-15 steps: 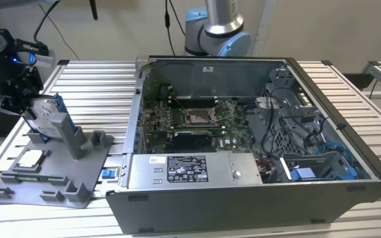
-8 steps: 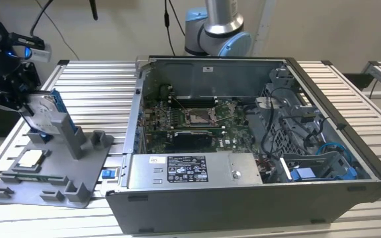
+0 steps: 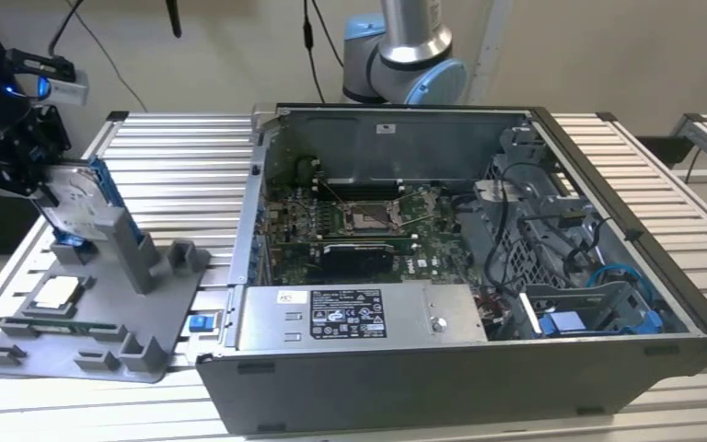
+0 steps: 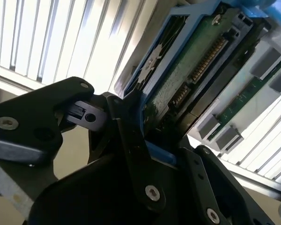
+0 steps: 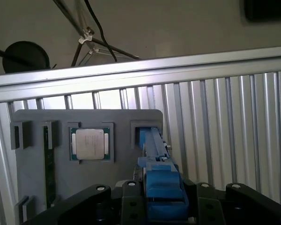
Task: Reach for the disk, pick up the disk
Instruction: 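Pick up the disk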
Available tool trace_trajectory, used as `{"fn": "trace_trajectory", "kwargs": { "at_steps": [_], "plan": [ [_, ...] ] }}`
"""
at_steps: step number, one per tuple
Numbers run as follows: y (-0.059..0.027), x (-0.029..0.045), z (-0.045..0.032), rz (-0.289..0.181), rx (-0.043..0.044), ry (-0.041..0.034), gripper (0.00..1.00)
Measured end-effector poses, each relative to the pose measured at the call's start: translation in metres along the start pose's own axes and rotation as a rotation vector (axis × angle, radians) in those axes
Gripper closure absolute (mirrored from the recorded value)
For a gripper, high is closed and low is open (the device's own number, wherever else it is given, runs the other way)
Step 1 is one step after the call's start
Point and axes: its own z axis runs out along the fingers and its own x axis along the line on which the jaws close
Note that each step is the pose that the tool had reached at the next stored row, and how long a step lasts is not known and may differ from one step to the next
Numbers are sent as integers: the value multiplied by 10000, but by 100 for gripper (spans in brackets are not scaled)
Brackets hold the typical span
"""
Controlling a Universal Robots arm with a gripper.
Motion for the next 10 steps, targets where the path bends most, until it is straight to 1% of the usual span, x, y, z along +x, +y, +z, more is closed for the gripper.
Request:
{"fn": "trace_trajectory", "kwargs": {
  "at_steps": [3,10],
  "plan": [
    [7,-10,-121,-3,8,-4,100],
    [17,-40,-436,-6,22,-5,100]
  ]
}}
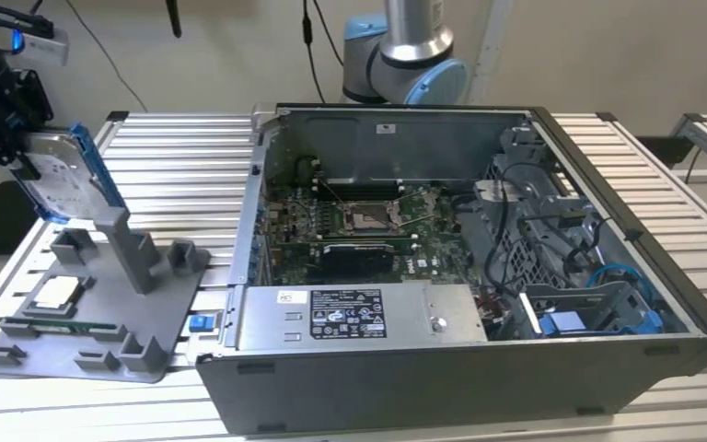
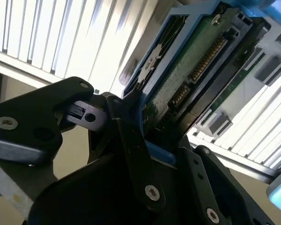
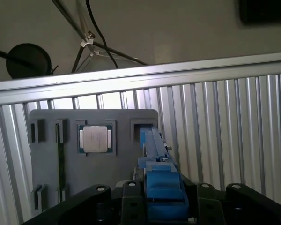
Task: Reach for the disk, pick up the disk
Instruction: 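Pick up the disk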
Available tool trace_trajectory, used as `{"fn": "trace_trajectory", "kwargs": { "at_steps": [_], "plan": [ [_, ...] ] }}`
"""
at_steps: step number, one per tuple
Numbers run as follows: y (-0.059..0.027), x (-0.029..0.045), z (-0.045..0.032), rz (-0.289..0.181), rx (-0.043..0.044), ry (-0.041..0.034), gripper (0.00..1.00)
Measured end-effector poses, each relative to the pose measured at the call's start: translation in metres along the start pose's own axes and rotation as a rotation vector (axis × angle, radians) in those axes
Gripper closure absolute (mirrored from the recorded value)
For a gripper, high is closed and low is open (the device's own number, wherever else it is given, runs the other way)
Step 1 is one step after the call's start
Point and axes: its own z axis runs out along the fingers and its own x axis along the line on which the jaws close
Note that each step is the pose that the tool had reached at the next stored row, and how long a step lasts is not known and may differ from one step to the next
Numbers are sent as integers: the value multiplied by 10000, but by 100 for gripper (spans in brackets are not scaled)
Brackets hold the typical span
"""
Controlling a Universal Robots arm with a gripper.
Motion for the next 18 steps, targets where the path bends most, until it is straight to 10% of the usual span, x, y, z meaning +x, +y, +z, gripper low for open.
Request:
{"fn": "trace_trajectory", "kwargs": {
  "at_steps": [18],
  "plan": [
    [5,-72,-729,-3,39,-6,100]
  ]
}}
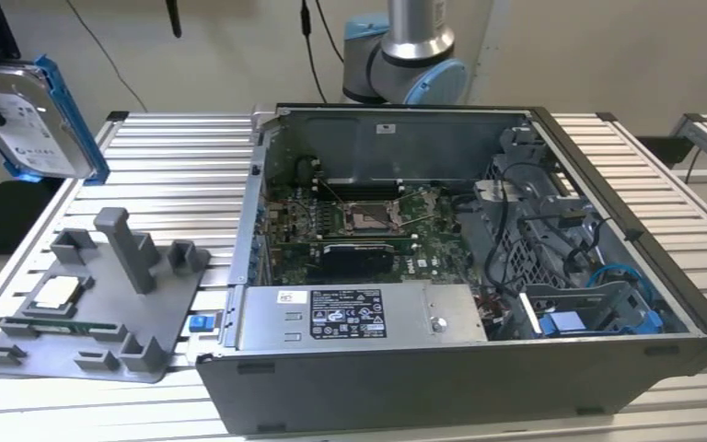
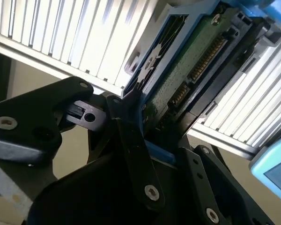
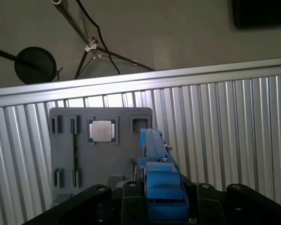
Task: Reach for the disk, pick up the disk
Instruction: 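Pick up the disk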
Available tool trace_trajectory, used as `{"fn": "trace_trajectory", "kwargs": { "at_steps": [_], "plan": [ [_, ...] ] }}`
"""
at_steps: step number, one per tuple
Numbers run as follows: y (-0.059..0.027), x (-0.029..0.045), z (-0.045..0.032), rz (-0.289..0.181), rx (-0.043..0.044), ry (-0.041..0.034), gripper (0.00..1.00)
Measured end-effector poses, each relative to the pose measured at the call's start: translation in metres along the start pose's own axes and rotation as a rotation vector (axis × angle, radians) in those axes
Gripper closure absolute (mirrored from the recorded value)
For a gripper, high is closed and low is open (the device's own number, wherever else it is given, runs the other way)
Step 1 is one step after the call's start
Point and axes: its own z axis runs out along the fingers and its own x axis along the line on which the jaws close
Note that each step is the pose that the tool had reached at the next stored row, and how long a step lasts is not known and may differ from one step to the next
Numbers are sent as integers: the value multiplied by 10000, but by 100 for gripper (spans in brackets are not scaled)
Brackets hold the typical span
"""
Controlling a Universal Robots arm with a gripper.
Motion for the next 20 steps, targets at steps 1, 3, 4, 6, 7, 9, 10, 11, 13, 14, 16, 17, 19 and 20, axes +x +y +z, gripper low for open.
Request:
{"fn": "trace_trajectory", "kwargs": {
  "at_steps": [1,3,4,6,7,9,10,11,13,14,16,17,19,20],
  "plan": [
    [0,-3,-34,0,4,-1,100],
    [1,-10,-99,-1,11,-1,100],
    [1,-12,-128,-1,13,-2,100],
    [3,-17,-178,-2,23,-4,100],
    [3,-20,-202,-2,26,-4,100],
    [4,-24,-249,-3,34,-5,100],
    [4,-26,-272,-4,38,-6,100],
    [4,-28,-291,-4,40,-6,100],
    [5,-31,-322,-5,46,-7,100],
    [5,-33,-337,-5,49,-7,100],
    [5,-36,-367,-5,54,-7,100],
    [6,-37,-382,-6,56,-8,100],
    [6,-39,-407,-6,61,-9,100],
    [6,-41,-419,-6,63,-9,100]
  ]
}}
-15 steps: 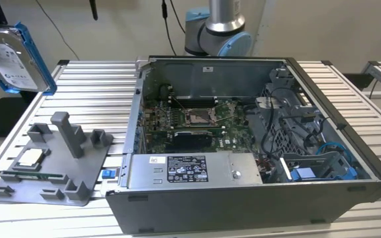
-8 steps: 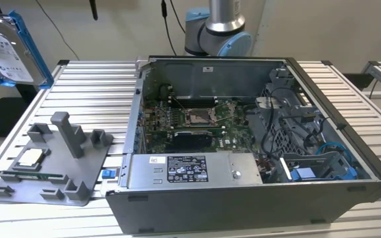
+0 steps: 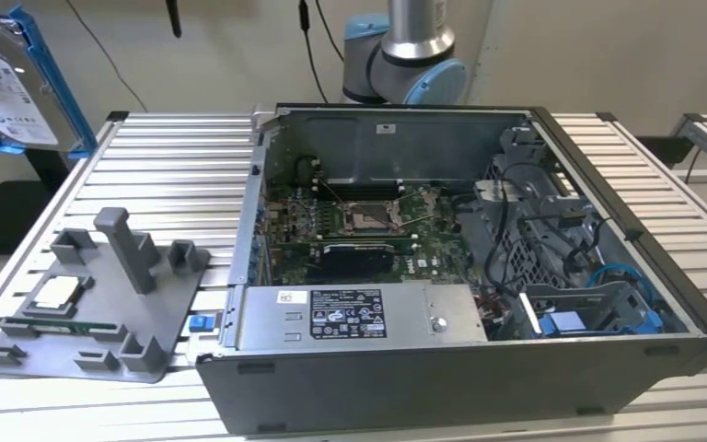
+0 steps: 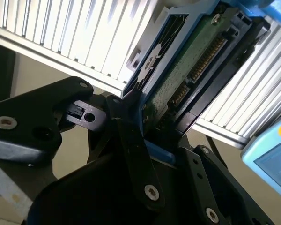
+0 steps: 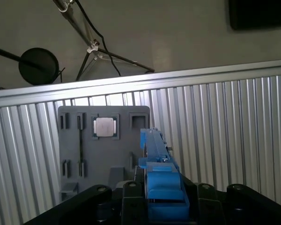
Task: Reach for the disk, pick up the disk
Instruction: 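Pick up the disk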
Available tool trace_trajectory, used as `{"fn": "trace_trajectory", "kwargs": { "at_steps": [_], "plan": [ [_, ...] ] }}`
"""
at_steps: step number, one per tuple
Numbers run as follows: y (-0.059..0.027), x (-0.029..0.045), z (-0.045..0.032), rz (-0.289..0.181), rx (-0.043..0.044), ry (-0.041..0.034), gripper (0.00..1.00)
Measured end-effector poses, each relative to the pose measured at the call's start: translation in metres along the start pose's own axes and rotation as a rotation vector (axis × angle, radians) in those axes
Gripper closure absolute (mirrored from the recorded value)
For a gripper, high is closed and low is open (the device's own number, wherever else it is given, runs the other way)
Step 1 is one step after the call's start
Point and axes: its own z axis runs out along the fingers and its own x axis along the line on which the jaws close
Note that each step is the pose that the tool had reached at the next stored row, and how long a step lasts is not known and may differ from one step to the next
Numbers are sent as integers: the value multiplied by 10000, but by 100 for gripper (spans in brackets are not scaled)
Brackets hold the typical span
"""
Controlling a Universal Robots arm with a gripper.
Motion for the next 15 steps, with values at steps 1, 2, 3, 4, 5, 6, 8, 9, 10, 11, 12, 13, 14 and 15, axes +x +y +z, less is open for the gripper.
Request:
{"fn": "trace_trajectory", "kwargs": {
  "at_steps": [1,2,3,4,5,6,8,9,10,11,12,13,14,15],
  "plan": [
    [0,-1,-11,0,2,0,100],
    [0,-3,-24,0,4,0,100],
    [0,-4,-39,0,5,0,100],
    [0,-5,-54,-1,7,0,100],
    [0,-7,-72,-1,11,-1,100],
    [1,-10,-95,-2,16,-1,100],
    [3,-13,-137,-3,36,-4,100],
    [4,-15,-158,-5,53,-6,100],
    [5,-17,-179,-7,72,-10,100],
    [5,-19,-201,-9,86,-12,100],
    [5,-22,-229,-10,95,-13,100],
    [6,-25,-260,-10,103,-14,100],
    [6,-29,-294,-11,110,-15,100],
    [5,-32,-330,-11,117,-17,100]
  ]
}}
